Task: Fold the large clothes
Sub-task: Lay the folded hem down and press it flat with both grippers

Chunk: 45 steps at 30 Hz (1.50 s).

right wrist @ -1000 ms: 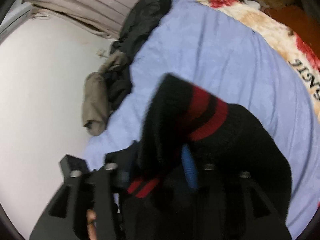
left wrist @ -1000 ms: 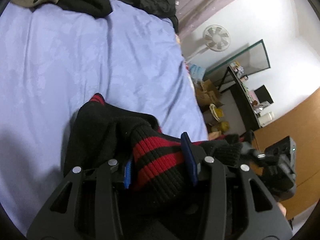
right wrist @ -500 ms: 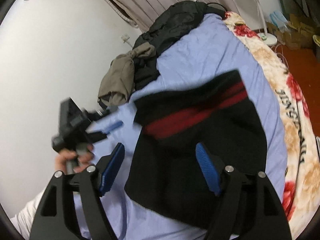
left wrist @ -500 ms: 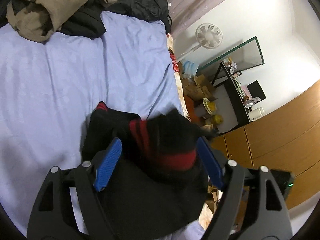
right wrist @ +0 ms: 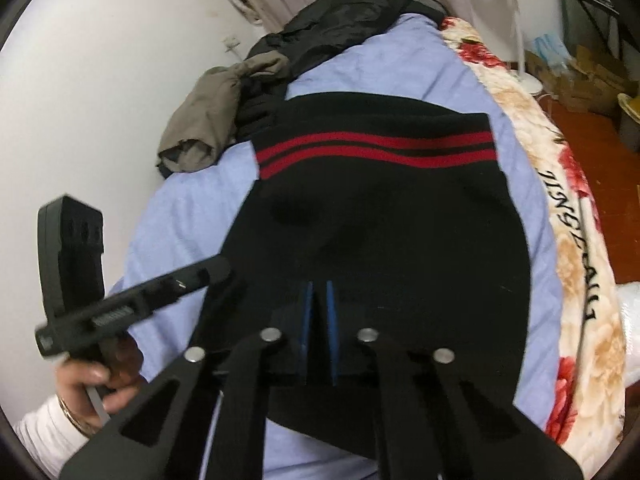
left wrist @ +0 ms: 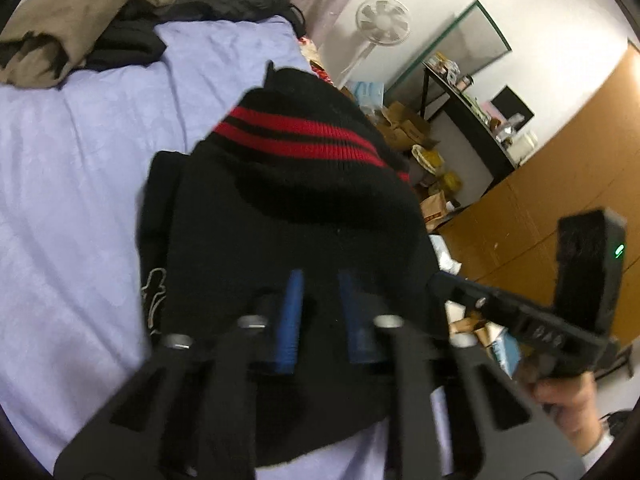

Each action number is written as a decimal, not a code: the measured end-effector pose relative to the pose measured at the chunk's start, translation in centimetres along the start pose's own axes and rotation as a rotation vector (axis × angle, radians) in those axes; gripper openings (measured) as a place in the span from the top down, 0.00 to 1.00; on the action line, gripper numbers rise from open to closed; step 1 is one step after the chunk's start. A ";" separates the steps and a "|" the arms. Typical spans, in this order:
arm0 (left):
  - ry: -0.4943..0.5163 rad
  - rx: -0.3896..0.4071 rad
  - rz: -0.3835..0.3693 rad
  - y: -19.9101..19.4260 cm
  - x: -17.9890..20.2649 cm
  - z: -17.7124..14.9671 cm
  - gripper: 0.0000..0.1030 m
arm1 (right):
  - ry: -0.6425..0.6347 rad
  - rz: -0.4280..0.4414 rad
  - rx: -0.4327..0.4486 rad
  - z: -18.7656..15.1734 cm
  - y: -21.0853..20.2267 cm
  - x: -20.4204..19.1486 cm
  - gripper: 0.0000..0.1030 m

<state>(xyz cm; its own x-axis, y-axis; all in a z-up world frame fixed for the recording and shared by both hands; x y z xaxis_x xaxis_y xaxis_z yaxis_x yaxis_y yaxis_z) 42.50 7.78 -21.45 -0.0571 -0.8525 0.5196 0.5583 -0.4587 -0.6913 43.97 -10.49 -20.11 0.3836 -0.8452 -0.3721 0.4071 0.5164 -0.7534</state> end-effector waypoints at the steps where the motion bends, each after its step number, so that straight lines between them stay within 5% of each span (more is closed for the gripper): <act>1: 0.012 0.005 -0.002 0.7 0.0 -0.2 0.87 | 0.013 -0.022 -0.004 0.0 0.4 0.9 0.99; 3: 0.032 0.015 0.019 1.8 -0.3 -0.5 0.98 | 0.046 -0.038 -0.020 0.0 1.5 2.3 1.00; 9: 0.128 0.064 0.104 4.1 -2.1 -3.2 0.97 | 0.111 -0.055 -0.192 0.2 9.6 5.5 1.00; 15: 0.015 0.063 0.070 5.5 -5.6 -4.6 0.97 | 0.146 -0.060 -0.265 0.4 15.2 6.8 1.00; 21: 0.013 0.086 0.057 5.4 -5.4 -4.3 0.97 | 0.065 -0.042 -0.213 2.8 11.6 4.1 1.00; 24: 0.092 0.112 0.126 4.6 -4.1 -5.1 0.97 | -0.019 -0.003 -0.157 5.3 9.2 0.0 1.00; 28: 0.162 0.116 0.224 2.4 -2.4 -6.7 0.97 | -0.111 -0.096 -0.213 6.8 12.5 -1.8 1.00; 38: 0.069 0.064 0.147 2.2 -4.3 -6.4 0.97 | -0.099 -0.226 -0.392 5.5 20.4 2.0 1.00; 45: 0.094 0.061 0.139 1.8 -3.9 -6.7 0.97 | -0.181 -0.193 -0.327 7.8 12.9 -2.9 1.00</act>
Point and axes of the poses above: each gripper's, at about its wrist camera, not at the fingertips, and y roughly the way its jaws point, x to its right, z to its top, the point moved 6 cm from there along y, roughly the way its jaws point, and after that the axes turned 2 degrees about -y, right-handed, at the moved point
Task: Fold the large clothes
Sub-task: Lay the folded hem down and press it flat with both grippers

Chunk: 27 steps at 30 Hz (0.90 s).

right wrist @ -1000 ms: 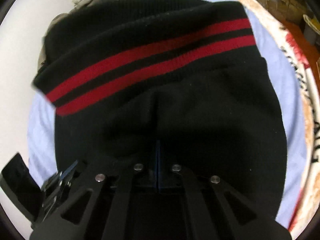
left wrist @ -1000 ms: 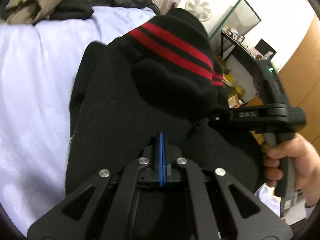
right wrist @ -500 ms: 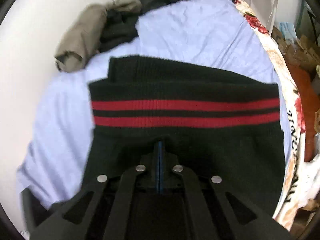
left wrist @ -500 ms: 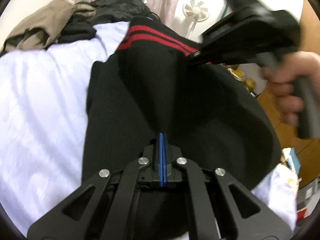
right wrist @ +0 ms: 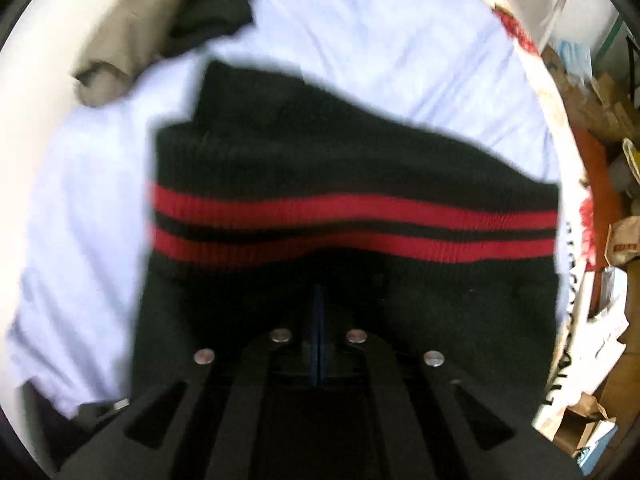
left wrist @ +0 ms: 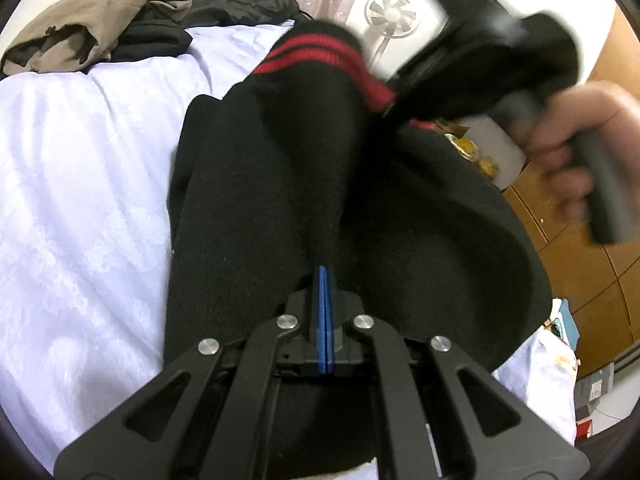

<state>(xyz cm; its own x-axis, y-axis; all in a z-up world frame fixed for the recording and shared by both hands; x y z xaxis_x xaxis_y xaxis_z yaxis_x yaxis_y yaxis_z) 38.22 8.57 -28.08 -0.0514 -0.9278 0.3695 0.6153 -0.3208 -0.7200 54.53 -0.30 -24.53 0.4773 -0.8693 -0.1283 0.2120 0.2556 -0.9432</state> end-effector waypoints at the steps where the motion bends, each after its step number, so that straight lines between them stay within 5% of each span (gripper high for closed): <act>1: -0.005 -0.002 -0.003 0.0 -0.1 0.0 0.97 | -0.007 0.022 0.022 0.1 -1.1 -0.5 1.00; 6: -0.017 0.002 -0.002 0.3 -0.2 0.1 0.97 | -0.058 0.053 0.072 1.7 -4.0 -3.1 1.00; 16: -0.037 0.011 -0.010 0.6 -1.1 0.1 0.97 | 0.099 0.015 -0.157 4.7 10.9 -1.1 1.00; 19: -0.047 0.011 0.011 0.8 -1.6 0.2 0.97 | 0.139 0.064 -0.152 4.5 13.4 -0.4 1.00; 24: -0.052 -0.007 0.000 1.2 -1.8 0.2 0.97 | 0.116 0.062 -0.114 4.1 12.2 -0.7 1.00; 27: -0.015 -0.017 -0.009 0.9 -1.3 -0.1 0.96 | 0.101 0.118 -0.042 3.3 7.2 -1.5 0.93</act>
Point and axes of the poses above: each gripper's, at about its wrist camera, not at the fingertips, and y roughly the way its jaws point, x to its right, z to its top, the point moved 6 cm from there along y, roughly the way its jaws point, and after that the axes turned 2 degrees about -y, right-handed, at the moved point
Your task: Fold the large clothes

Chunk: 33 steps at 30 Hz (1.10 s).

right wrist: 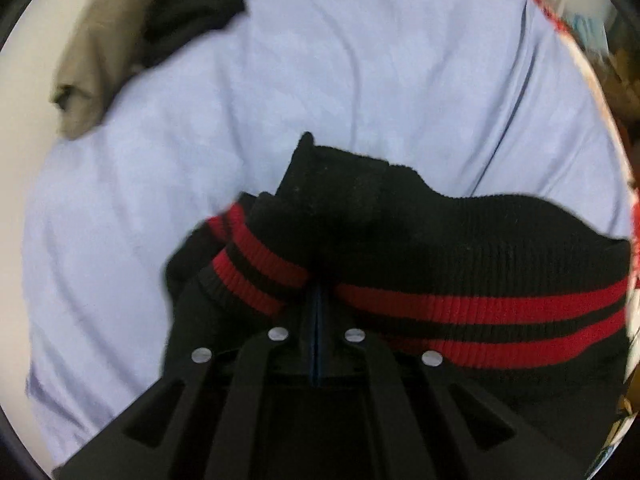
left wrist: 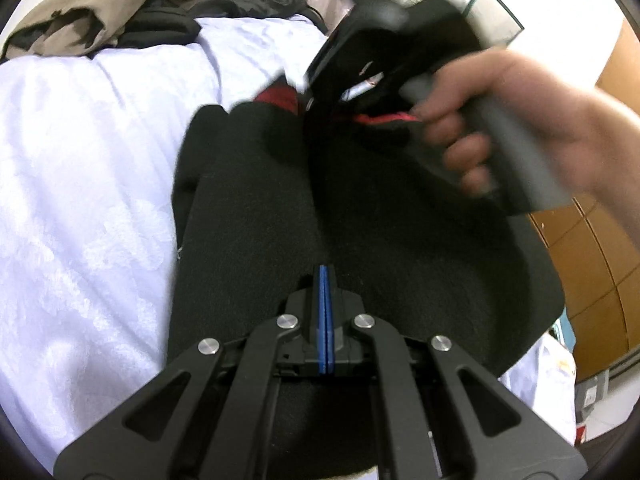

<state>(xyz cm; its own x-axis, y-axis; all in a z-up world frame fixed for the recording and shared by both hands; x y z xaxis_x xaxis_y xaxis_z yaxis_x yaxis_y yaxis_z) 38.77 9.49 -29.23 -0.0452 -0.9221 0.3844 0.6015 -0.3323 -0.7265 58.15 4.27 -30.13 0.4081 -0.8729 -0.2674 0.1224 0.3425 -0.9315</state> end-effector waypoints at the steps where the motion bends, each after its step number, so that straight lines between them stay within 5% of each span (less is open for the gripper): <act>1: 0.003 -0.005 -0.006 0.0 0.0 0.1 0.96 | -0.020 0.038 0.041 -1.4 -2.7 -0.7 0.88; 8: -0.003 -0.032 -0.037 0.3 -0.5 0.4 0.96 | -0.080 0.008 0.074 -14.1 -11.8 -0.3 0.83; 13: 0.013 -0.033 -0.033 0.7 -0.8 0.9 0.96 | -0.036 -0.062 0.009 -19.0 -10.7 3.8 1.00; 21: 0.006 -0.066 -0.079 1.6 -1.1 0.2 0.95 | 0.227 0.154 -0.020 -19.5 -4.7 9.1 1.00; 30: 0.008 -0.030 -0.076 1.6 -1.4 -0.3 0.95 | 0.039 0.041 0.100 -20.3 -5.0 6.8 1.00; 33: 0.048 -0.015 -0.064 1.4 -1.1 -0.5 0.95 | 0.083 0.142 0.151 -20.6 -5.0 8.0 1.00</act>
Point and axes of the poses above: each gripper's, at about its wrist camera, not at the fingertips, and y roughly the way its jaws point, x to its right, z to its top, the point moved 6 cm from there along y, roughly the way its jaws point, and after that the axes turned 2 degrees about -y, right-handed, at the moved point
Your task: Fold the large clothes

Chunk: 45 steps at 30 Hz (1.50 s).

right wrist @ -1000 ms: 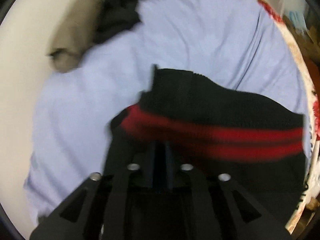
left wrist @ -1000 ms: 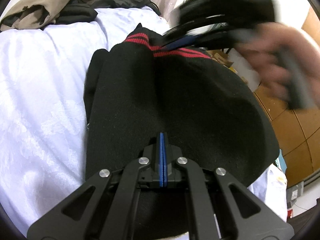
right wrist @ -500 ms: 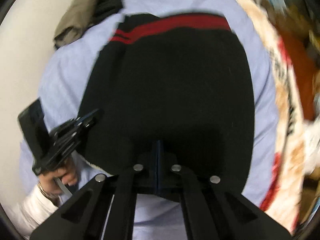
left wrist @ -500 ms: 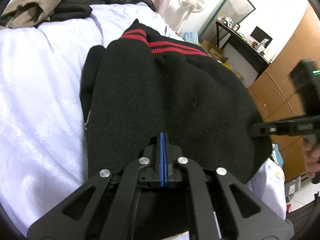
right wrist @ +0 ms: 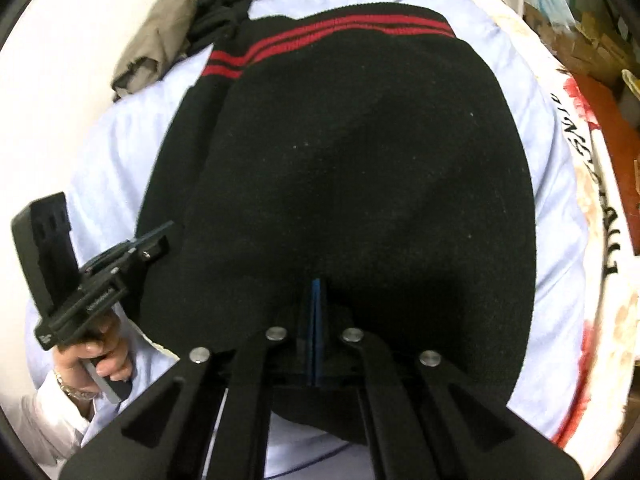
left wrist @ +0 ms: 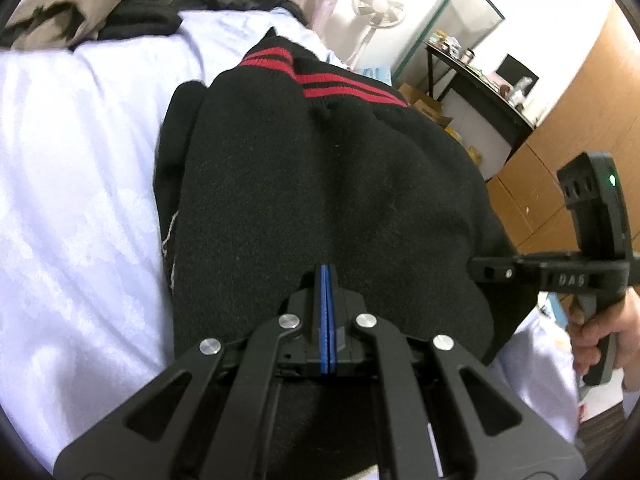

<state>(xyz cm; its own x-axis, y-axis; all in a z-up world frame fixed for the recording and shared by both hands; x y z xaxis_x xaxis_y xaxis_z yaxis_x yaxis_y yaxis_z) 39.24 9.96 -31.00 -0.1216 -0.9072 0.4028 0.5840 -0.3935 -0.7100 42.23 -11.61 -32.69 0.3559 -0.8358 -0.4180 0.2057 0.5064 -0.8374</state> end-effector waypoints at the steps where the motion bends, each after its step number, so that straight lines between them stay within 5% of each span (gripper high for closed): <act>1: 0.006 -0.001 -0.004 0.1 0.0 0.1 0.95 | 0.045 0.050 0.016 -0.1 -0.2 0.8 1.00; 5: -0.001 -0.037 -0.036 0.4 -0.2 0.4 0.95 | 0.220 0.232 0.105 -1.0 -1.0 2.4 1.00; 9: -0.186 -0.137 -0.147 -0.2 -1.8 1.3 0.95 | 0.348 0.246 0.131 -3.1 -3.7 2.1 1.00; 11: -0.216 -0.139 -0.094 -1.3 -1.9 2.0 0.96 | 0.356 0.200 0.144 -4.2 -5.7 1.8 0.96; 14: -0.116 -0.247 0.013 -2.6 0.0 3.3 0.96 | 0.360 0.168 0.142 -6.0 -8.4 1.1 0.94; 18: -0.055 -0.305 0.059 -4.8 1.8 7.9 0.70 | 0.501 0.186 0.118 -9.0 -10.8 1.4 0.88; 22: -0.057 -0.285 0.040 -4.6 0.8 12.8 0.39 | 0.542 0.163 0.123 -9.4 -10.5 1.3 0.62; 26: -0.031 -0.322 0.021 -1.0 -2.8 15.1 0.37 | 0.546 0.130 0.105 -8.2 -8.9 1.4 0.58; 31: -0.085 -0.466 -0.044 4.9 -7.2 14.5 0.37 | 0.692 0.110 0.146 -8.9 -6.8 2.8 0.52; 37: 0.024 -0.515 -0.085 7.3 -7.9 14.1 0.20 | 0.658 0.032 0.269 -7.9 -8.9 4.4 0.52; 41: 0.068 -0.529 -0.091 7.6 -7.8 14.1 0.16 | 0.490 0.015 0.231 -6.1 -10.7 5.3 0.52; 45: 0.040 -0.573 -0.170 8.3 -7.1 14.0 0.16 | 0.479 0.066 0.161 -6.0 -10.7 7.4 0.52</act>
<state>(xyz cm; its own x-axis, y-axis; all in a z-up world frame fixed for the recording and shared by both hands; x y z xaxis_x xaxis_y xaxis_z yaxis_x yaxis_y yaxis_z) 56.20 15.20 -31.65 -0.2119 -0.8251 0.5237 0.0287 -0.5409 -0.8406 37.16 -24.52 -28.91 -0.0774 -0.7850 -0.6146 0.3484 0.5563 -0.7544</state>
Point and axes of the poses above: each gripper's, at about its wrist camera, not at the fingertips, and y roughly the way its jaws point, x to its right, z to its top, the point moved 6 cm from there along y, roughly the way its jaws point, and after that the axes turned 2 degrees about -y, right-handed, at the moved point
